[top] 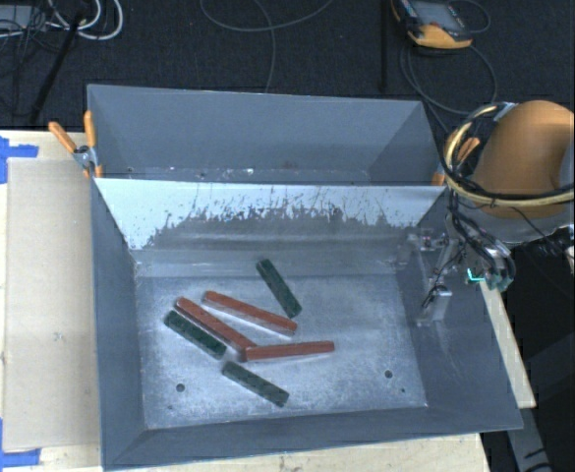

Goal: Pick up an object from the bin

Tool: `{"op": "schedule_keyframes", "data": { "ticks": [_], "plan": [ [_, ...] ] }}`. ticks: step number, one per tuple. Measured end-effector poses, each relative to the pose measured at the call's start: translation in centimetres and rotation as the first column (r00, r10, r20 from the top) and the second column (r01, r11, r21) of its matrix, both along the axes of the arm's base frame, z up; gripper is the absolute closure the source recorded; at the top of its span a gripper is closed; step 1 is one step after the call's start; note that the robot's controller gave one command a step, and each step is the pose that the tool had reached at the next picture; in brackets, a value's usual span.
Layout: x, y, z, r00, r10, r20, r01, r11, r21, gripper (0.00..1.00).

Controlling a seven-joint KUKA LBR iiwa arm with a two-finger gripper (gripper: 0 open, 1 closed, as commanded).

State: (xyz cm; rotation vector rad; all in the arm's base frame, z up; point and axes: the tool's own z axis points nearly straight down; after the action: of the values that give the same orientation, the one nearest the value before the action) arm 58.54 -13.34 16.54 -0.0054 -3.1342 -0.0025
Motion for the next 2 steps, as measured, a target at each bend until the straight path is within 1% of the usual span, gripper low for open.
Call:
{"op": "schedule_keyframes", "data": {
  "ticks": [1,2],
  "plan": [
    [0.2,0.0,0.4,1.0,0.003,0.007,-0.003,1.0,-0.001,0.0],
    [-2.0,3.6,-5.2,0.993,0.121,0.009,-0.121,0.993,-0.002,0.0]
  ]
}}
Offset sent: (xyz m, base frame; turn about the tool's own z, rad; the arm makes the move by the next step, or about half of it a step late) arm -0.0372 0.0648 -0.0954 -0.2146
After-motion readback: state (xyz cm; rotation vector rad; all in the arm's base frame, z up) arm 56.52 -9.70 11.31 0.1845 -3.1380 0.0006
